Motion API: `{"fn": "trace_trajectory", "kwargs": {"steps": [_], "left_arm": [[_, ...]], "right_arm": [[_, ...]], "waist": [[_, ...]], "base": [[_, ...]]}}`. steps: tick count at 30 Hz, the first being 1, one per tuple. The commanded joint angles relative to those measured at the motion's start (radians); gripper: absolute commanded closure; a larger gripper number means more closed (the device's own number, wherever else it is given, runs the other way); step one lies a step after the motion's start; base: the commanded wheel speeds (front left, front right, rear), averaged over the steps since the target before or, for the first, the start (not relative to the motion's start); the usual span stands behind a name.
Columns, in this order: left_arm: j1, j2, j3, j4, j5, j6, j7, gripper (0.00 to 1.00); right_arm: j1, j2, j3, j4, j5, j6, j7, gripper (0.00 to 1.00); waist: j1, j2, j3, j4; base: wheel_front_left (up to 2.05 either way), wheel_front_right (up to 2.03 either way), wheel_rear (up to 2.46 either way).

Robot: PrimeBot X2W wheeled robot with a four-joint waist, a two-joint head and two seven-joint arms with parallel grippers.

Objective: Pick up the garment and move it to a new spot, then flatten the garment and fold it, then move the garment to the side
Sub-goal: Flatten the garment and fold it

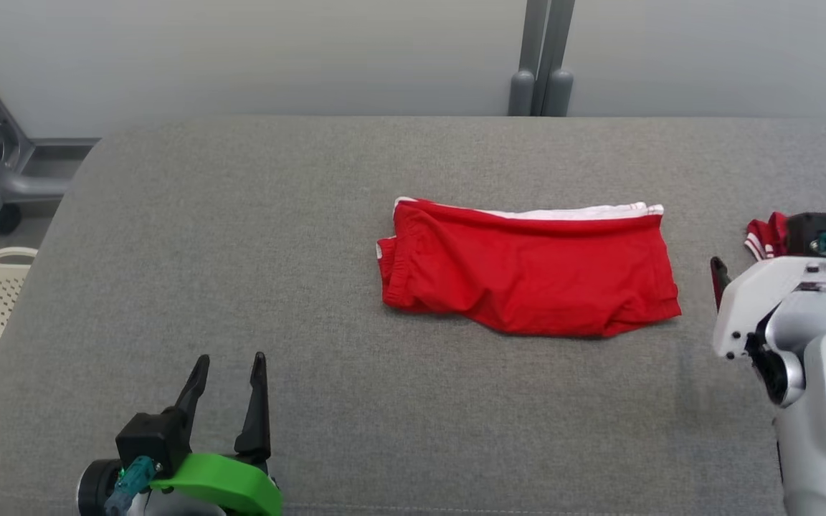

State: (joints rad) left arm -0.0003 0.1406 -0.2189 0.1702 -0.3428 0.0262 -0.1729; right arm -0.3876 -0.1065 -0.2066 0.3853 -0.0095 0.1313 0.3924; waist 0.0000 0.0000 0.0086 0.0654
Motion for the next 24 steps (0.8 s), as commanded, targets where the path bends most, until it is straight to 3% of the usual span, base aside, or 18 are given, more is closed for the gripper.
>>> {"fn": "trace_trajectory", "kwargs": {"steps": [1,5,11,24], "left_arm": [[-0.025,0.003,-0.005,-0.006,0.01,-0.006,0.0,0.0],[-0.054,-0.002,-0.023,-0.018,0.013,-0.008,0.013,0.0],[-0.079,0.0,-0.043,-0.033,0.023,-0.016,0.012,0.0],[-0.122,0.007,-0.06,-0.061,0.036,-0.01,0.003,0.0]], "right_arm": [[-0.04,-0.002,-0.026,0.026,0.002,-0.001,0.044,0.0],[-0.117,-0.04,-0.049,0.09,-0.016,-0.001,0.143,0.0],[-0.182,-0.064,-0.098,0.149,-0.027,-0.001,0.209,0.0],[-0.302,-0.074,-0.21,0.312,-0.084,-0.001,0.166,0.0]], "waist": [[0.0,0.0,0.056,0.047],[0.0,0.0,0.098,0.082],[0.0,0.0,0.14,0.121],[0.0,0.0,0.233,0.17]], "base": [[0.0,0.0,0.0],[0.0,0.0,0.0],[0.0,0.0,0.0],[0.0,0.0,0.0]]}}
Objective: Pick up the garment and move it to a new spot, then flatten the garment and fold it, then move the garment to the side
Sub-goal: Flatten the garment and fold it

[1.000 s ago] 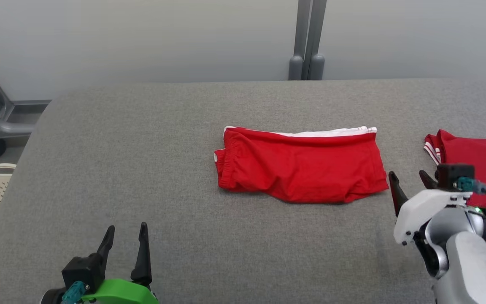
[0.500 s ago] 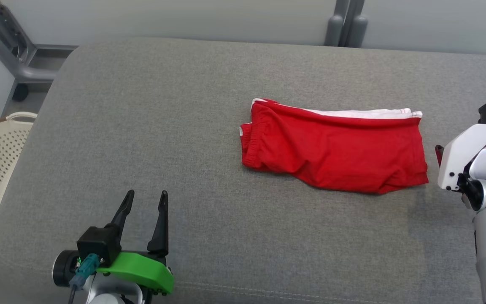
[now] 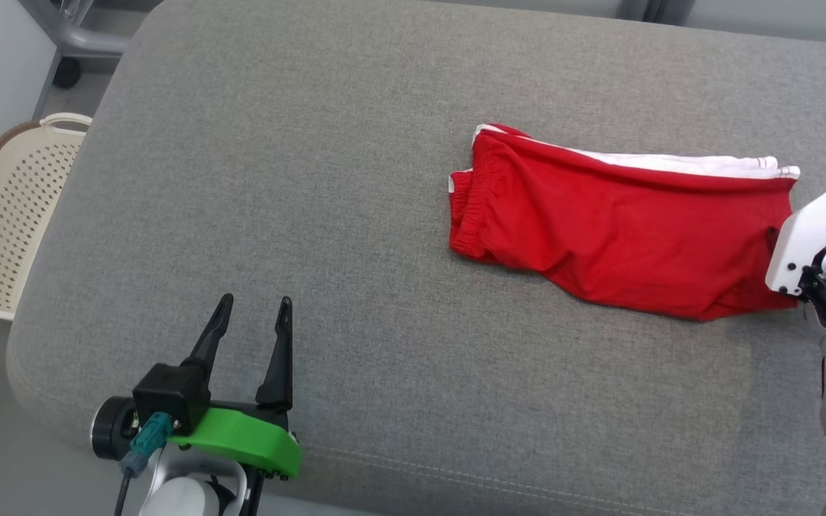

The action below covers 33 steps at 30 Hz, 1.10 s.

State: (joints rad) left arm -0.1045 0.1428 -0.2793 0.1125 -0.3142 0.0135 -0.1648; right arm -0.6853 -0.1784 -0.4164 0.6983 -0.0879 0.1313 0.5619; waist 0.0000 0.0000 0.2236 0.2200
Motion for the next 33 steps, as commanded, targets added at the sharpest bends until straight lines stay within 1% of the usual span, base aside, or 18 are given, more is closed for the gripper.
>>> {"fn": "trace_trajectory", "kwargs": {"steps": [1,10,13,14,15,16,18,19,21,22,23,24,29,33], "left_arm": [[-0.017,0.005,-0.001,-0.003,0.008,0.004,-0.006,0.0],[-0.021,0.007,-0.009,0.001,-0.001,0.007,-0.002,0.0],[-0.024,0.007,-0.011,0.003,-0.007,0.007,0.001,0.0],[-0.026,0.006,-0.012,0.004,-0.008,0.007,0.002,0.0],[-0.028,0.005,-0.013,0.005,-0.009,0.007,0.001,0.0],[-0.03,0.005,-0.015,0.006,-0.01,0.006,0.002,0.0],[-0.033,0.004,-0.018,0.009,-0.012,0.004,0.002,0.0],[-0.035,0.003,-0.019,0.01,-0.014,0.003,0.002,0.0],[-0.038,0.001,-0.02,0.014,-0.018,0.003,0.0,0.0],[-0.037,0.001,-0.021,0.016,-0.02,0.002,-0.002,0.0],[-0.036,0.0,-0.022,0.019,-0.022,0.002,-0.003,0.0],[-0.037,-0.001,-0.022,0.022,-0.023,0.002,-0.004,0.0],[-0.039,-0.002,-0.023,0.032,-0.029,0.004,-0.008,0.0],[-0.034,-0.003,-0.023,0.038,-0.033,0.012,-0.009,0.0]], "right_arm": [[-0.009,0.002,-0.008,0.009,-0.01,-0.001,-0.008,0.0],[-0.038,0.02,-0.055,0.088,-0.028,-0.001,-0.009,0.0],[-0.063,0.041,-0.078,0.117,-0.008,0.0,0.009,0.0],[-0.07,0.05,-0.087,0.128,-0.004,0.0,0.017,0.02],[-0.078,0.057,-0.093,0.138,-0.001,0.0,0.028,0.07],[-0.084,0.064,-0.098,0.147,-0.001,0.0,0.037,0.18],[-0.096,0.074,-0.102,0.162,-0.011,0.001,0.054,0.35],[-0.101,0.077,-0.105,0.164,-0.016,0.001,0.057,0.5],[-0.112,0.078,-0.109,0.169,-0.028,0.001,0.063,0.62],[-0.116,0.077,-0.11,0.169,-0.034,0.001,0.062,0.73],[-0.119,0.076,-0.111,0.169,-0.041,0.001,0.058,0.95],[-0.122,0.073,-0.111,0.165,-0.051,0.001,0.05,1.0],[-0.128,0.059,-0.123,0.146,-0.092,-0.001,0.023,1.0],[-0.129,0.024,-0.128,0.132,-0.146,-0.002,0.019,1.0]], "waist": [[0.0,0.0,0.021,0.017],[0.0,0.0,0.04,0.026],[0.0,0.0,0.046,0.028],[0.0,0.0,0.048,0.029],[0.0,0.0,0.05,0.029],[0.0,0.0,0.051,0.03],[0.0,0.0,0.053,0.033],[0.0,0.0,0.053,0.034],[0.0,0.0,0.052,0.036],[0.0,0.0,0.052,0.038],[0.0,0.0,0.051,0.039],[0.0,0.0,0.051,0.04],[0.0,0.0,0.046,0.041],[0.0,0.0,0.03,0.038]], "base": [[0.0,0.0,0.0],[0.0,0.0,0.0],[0.0,0.0,0.0],[0.0,0.0,0.0],[0.0,0.0,0.0],[0.0,0.0,0.0],[0.0,0.0,0.0],[0.0,0.0,0.0],[0.0,0.0,0.0],[0.0,0.0,0.0],[0.0,0.0,0.0],[0.0,0.0,0.0],[0.0,0.0,0.0],[0.0,0.0,0.0]]}}
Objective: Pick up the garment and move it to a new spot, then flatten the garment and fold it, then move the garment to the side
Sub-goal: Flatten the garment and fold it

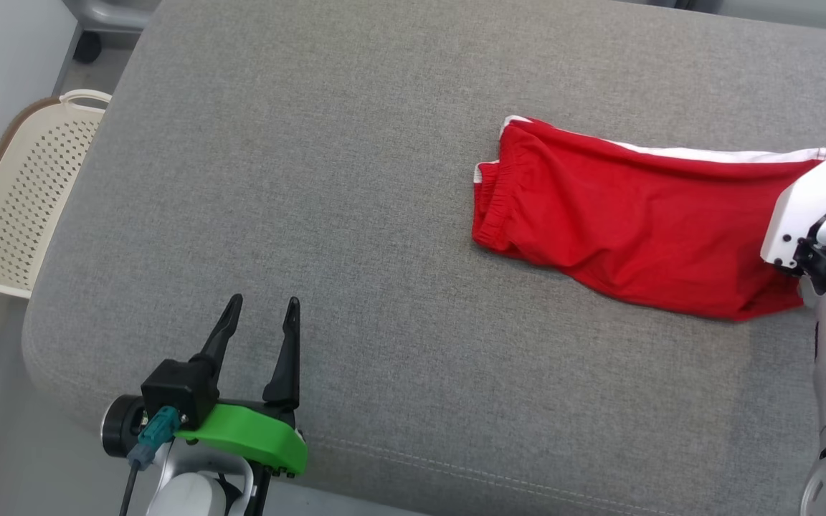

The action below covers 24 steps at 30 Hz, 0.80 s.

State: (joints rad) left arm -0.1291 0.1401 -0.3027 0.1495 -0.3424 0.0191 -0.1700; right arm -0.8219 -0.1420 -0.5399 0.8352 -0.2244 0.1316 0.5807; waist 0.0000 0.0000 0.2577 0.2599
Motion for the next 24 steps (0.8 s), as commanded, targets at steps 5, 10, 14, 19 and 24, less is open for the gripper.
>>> {"fn": "trace_trajectory", "kwargs": {"steps": [5,10,14,19,24], "left_arm": [[0.001,0.002,-0.004,0.002,-0.007,0.008,-0.005,0.0],[0.011,0.005,-0.007,0.004,-0.012,0.013,-0.002,0.0],[0.018,0.001,-0.01,0.01,-0.018,0.015,-0.005,0.0],[0.027,-0.003,-0.014,0.018,-0.025,0.017,-0.008,0.0],[0.036,-0.003,-0.019,0.025,-0.032,0.016,-0.008,0.0]], "right_arm": [[-0.002,-0.036,0.004,-0.017,-0.04,-0.002,0.006,1.0],[-0.014,-0.046,0.015,-0.039,-0.071,-0.002,0.015,1.0],[-0.028,-0.023,0.043,-0.043,-0.062,-0.002,0.026,1.0],[-0.041,0.009,0.124,-0.035,-0.029,-0.002,0.043,1.0],[-0.054,0.037,0.213,-0.022,0.024,-0.002,0.052,1.0]], "waist": [[0.0,0.0,-0.027,-0.006],[0.0,0.0,-0.048,-0.008],[0.0,0.0,-0.069,-0.005],[0.0,0.0,-0.096,0.003],[0.0,0.0,-0.123,0.022]], "base": [[0.0,0.0,0.0],[0.0,0.0,0.0],[0.0,0.0,0.0],[0.0,0.0,0.0],[0.0,0.0,0.0]]}}
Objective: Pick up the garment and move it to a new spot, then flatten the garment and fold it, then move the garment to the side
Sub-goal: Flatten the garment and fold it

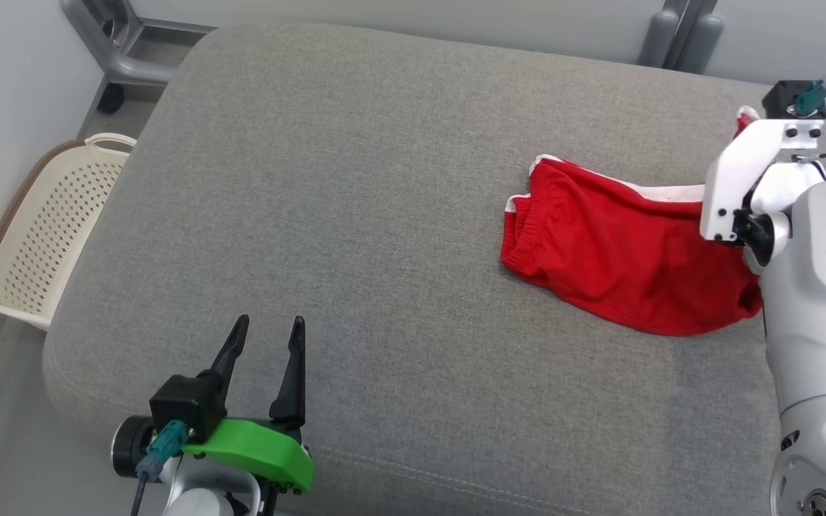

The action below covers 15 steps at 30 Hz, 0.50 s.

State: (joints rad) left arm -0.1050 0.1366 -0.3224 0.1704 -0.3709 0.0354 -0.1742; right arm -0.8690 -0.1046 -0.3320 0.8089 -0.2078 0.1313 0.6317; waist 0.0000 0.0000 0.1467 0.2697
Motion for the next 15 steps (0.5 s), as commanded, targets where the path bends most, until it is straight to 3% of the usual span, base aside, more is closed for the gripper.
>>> {"fn": "trace_trajectory", "kwargs": {"steps": [1,7,15], "left_arm": [[0.014,0.0,0.0,0.006,-0.005,-0.001,-0.005,0.0],[0.026,-0.002,-0.014,0.013,-0.011,-0.004,-0.004,0.0],[0.037,-0.009,-0.039,0.019,-0.012,-0.007,0.001,0.0]], "right_arm": [[-0.008,0.006,0.022,0.011,0.019,-0.001,0.005,1.0],[-0.017,0.028,0.084,0.048,0.067,-0.001,0.008,1.0],[-0.022,0.044,0.073,0.105,0.06,-0.001,-0.012,1.0]], "waist": [[0.0,0.0,-0.018,0.017],[0.0,0.0,-0.04,0.061],[0.0,0.0,-0.055,0.128]], "base": [[0.0,0.0,0.0],[0.0,0.0,0.0],[0.0,0.0,0.0]]}}
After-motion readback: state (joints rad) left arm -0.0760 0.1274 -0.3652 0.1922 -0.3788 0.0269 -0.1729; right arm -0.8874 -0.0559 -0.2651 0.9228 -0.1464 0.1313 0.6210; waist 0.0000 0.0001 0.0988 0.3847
